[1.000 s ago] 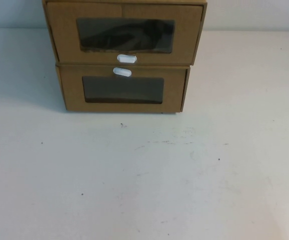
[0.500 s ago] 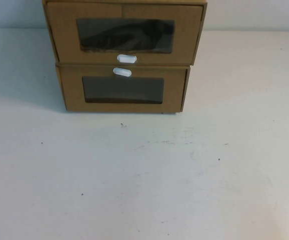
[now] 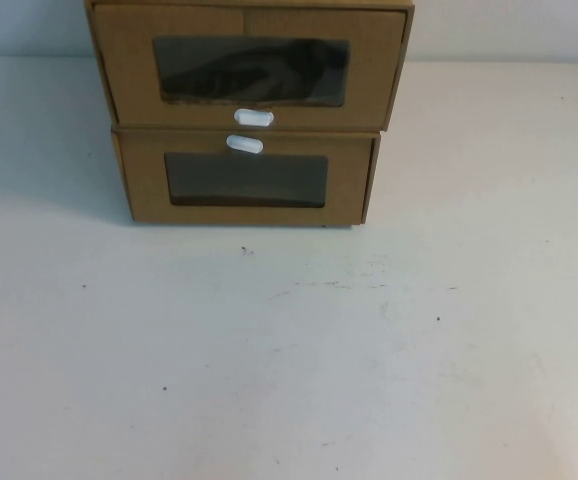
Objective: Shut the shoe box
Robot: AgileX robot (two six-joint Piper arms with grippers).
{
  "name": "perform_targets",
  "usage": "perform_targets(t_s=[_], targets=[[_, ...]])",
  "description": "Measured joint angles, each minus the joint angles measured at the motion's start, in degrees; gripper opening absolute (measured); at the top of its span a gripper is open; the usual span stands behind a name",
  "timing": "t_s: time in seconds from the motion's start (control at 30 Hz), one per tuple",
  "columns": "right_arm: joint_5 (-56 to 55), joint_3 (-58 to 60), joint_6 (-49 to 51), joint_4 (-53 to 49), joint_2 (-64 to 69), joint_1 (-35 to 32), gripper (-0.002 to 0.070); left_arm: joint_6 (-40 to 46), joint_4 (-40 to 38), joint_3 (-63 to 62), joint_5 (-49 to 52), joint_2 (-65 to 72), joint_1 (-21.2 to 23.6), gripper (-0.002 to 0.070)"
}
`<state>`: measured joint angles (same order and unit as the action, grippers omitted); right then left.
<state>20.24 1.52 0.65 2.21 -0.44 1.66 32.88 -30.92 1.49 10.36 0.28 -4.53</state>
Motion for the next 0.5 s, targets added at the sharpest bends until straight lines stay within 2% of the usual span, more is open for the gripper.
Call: perform_targets(t_s=[0.07, 0.17, 0.3, 0.5], targets=[[0.0, 0.0, -0.1, 0.0, 0.0, 0.0, -0.0013, -14.1, 13.4, 0.0, 0.8, -0.6, 0.0, -0.0005], [0.0, 0.0, -0.1, 0.0, 0.0, 0.0, -0.0013, -24.1, 24.6, 0.1, 2.5, -0.9, 0.0, -0.0005], [0.0, 0.0, -0.1, 0.0, 0.0, 0.0, -0.0013, -26.6, 28.4, 0.1, 5.1, -1.0, 0.0, -0.0005], [0.0, 0.0, -0.1, 0.0, 0.0, 0.0, -0.0013, -27.1, 29.2, 0.1, 10.5, -1.0, 0.0, -0.0005]])
